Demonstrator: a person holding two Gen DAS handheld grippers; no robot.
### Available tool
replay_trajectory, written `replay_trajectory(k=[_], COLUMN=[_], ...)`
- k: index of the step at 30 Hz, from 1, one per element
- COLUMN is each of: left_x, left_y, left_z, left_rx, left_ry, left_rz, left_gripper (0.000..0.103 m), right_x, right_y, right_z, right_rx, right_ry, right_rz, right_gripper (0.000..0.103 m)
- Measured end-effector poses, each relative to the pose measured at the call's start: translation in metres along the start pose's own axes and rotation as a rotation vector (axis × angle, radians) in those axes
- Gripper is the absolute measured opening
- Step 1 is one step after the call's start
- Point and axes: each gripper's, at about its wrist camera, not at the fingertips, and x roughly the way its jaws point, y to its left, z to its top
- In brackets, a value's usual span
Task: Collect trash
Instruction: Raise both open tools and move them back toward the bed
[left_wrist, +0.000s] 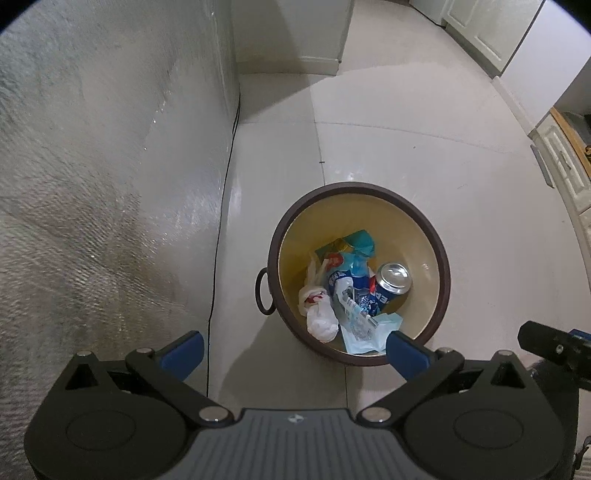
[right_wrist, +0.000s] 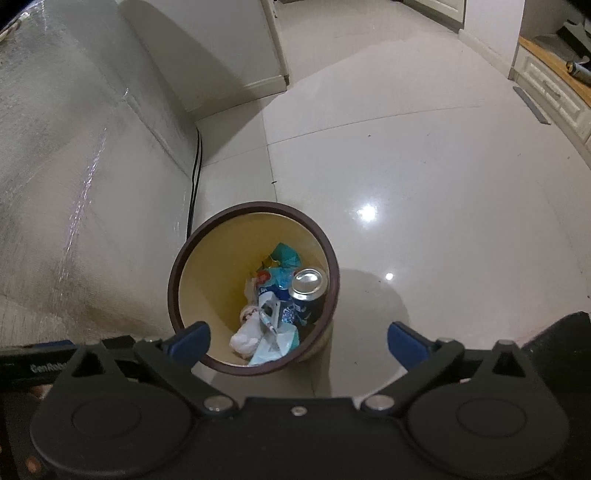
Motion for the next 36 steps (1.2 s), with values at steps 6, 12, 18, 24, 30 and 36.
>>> replay_trajectory(k=[6, 12, 18, 24, 30, 36], left_x=[-0.024, -0.053, -0.09, -0.139, -0.195, -0.246], left_y=[-0.001, 0.001, -0.002, -0.008, -0.016, -0.012], left_z=[-0.01, -0.02, -0.031, -0.042, -0.053, -0.065], left_rx=[0.026, 0.036, 0.049, 0.074, 0.096, 0.098], left_ry=[-0.026, -0.059, -0.124, -0.216, -0.325, -0.426], left_rz=[0.009, 0.008, -0.006, -0.046, -0.092, -0.114], left_gripper=[0.103, 0.103, 0.103, 0.103, 0.103, 0.103], right_x=[-0.021, -0.045, -0.081, -0.125, -0.177, -0.231], right_y=[-0.002, -0.001, 0.006, 0.003, 0.007, 0.021], right_z=[-0.008, -0.018, -0.031, -0.042, -0.052, -0.058], right_rx=[0.0, -0.013, -0.062, -0.034, -0.039, -0.078], right_ry=[-0.024, -0.06, -0.113, -0.188, -0.278, -0.385], right_rz=[-0.007, -0.019, -0.035, -0.03, -0.02, -0.013], right_gripper=[0.103, 0.103, 0.103, 0.103, 0.103, 0.103])
